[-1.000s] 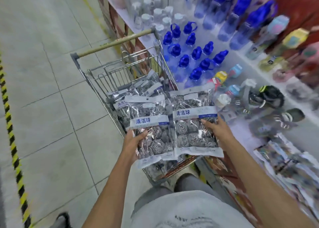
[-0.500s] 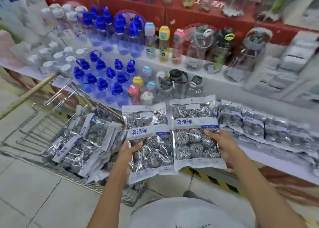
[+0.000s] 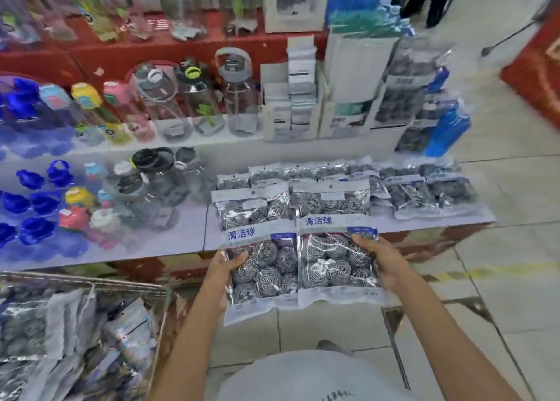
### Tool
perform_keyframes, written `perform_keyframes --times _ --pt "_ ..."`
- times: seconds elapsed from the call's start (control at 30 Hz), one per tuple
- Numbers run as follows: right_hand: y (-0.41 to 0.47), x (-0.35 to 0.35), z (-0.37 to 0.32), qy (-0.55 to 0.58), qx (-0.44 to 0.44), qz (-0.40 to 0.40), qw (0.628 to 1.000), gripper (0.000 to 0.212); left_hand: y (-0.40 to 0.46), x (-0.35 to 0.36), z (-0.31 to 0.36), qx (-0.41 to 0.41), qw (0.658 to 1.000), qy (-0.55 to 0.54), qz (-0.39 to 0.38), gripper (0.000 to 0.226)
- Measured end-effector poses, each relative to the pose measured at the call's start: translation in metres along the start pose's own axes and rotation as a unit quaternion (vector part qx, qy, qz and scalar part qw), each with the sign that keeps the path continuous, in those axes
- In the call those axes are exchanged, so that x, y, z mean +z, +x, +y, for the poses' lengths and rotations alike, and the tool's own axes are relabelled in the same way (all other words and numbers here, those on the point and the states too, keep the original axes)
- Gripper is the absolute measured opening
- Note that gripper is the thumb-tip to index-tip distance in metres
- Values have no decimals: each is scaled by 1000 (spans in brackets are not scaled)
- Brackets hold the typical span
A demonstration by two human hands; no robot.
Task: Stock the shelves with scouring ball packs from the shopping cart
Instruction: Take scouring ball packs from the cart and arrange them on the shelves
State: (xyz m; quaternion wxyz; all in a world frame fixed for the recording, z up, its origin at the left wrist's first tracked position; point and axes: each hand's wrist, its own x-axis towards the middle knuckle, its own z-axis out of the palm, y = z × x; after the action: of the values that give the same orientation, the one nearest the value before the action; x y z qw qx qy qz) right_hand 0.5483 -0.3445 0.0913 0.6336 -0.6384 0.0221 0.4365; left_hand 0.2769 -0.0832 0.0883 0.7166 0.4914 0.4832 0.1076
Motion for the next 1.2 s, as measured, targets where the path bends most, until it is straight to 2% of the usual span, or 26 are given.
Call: perform_keyframes --times 0.07,0.13,0.3,0.4,0.53,0.6,0.7,0.83,1.0,1.03,1.13,1.2 --pt "-3 -42 0 7 -3 26 1000 107 3 41 -2 -6 1000 18 -18 33" --pt "-9 -80 -1 9 -16 48 999 109 4 83 -4 -2 998 42 -39 33" --pt "-29 -160 -9 37 -14 80 996 92 5 176 -9 1 994 48 -99 49" --pt "-35 -201 -13 67 -10 99 993 70 10 222 -11 -11 989 54 -138 43" --pt "-31 -241 -20 95 3 112 989 58 28 276 -13 -23 984 73 -158 50" --pt "-23 -264 -27 109 7 114 987 56 39 302 -12 -28 983 79 -162 48" --pt "-4 -298 -41 107 13 135 985 61 62 342 -9 -26 983 76 -162 58" --pt "24 -339 -70 100 13 156 983 64 91 399 -3 -41 984 66 -163 50" --pt "67 -399 -127 74 42 147 986 56 126 467 7 -43 988 45 -142 42" --pt "76 -409 -137 59 43 148 986 55 134 478 8 -43 988 38 -140 51" --pt "104 -436 -163 24 43 149 988 56 151 508 8 -57 988 45 -135 95" --pt "125 -451 -179 18 47 140 989 55 160 524 8 -73 989 37 -122 106"
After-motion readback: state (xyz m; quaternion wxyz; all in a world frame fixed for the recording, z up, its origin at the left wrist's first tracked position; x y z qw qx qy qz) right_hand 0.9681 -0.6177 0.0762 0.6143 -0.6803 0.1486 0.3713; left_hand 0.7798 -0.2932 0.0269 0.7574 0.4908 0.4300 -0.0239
